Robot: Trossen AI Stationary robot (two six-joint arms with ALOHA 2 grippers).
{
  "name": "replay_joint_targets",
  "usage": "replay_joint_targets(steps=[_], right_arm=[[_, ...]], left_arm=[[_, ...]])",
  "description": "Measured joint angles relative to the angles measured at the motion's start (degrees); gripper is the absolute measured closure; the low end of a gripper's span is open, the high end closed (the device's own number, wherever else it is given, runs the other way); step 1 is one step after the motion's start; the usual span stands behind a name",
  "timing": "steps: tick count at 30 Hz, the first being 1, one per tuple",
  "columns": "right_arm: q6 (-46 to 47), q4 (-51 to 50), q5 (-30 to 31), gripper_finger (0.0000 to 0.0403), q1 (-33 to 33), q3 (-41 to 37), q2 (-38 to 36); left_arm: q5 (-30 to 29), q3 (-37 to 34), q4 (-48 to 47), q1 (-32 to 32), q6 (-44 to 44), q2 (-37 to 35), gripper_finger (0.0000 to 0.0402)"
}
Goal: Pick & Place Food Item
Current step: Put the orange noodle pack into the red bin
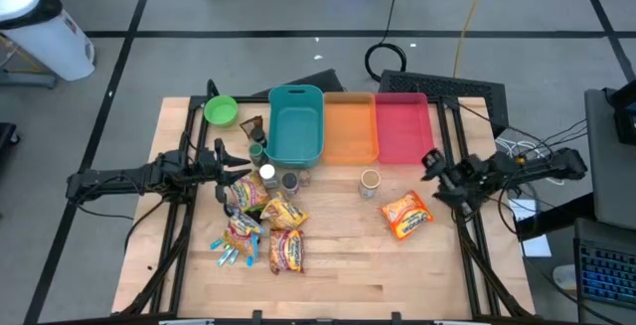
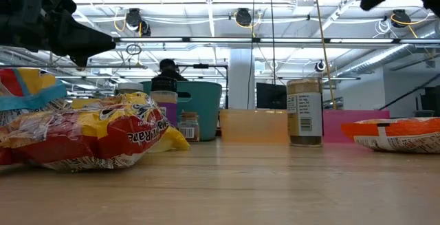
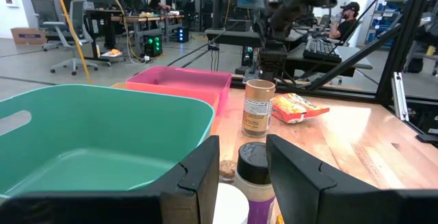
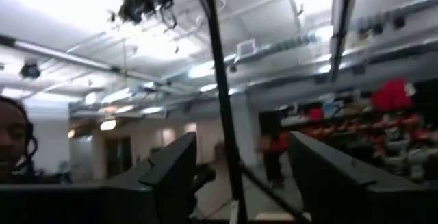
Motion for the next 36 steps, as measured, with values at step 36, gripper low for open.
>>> replay_joint_targets(steps=[36], right_arm=[[17.1,-82.2,28.6,0.0165,16.7,23.5,42.1]], left_arm=[[0.0,0.0,0.0,0.0,0.0,0.0,0.0275]])
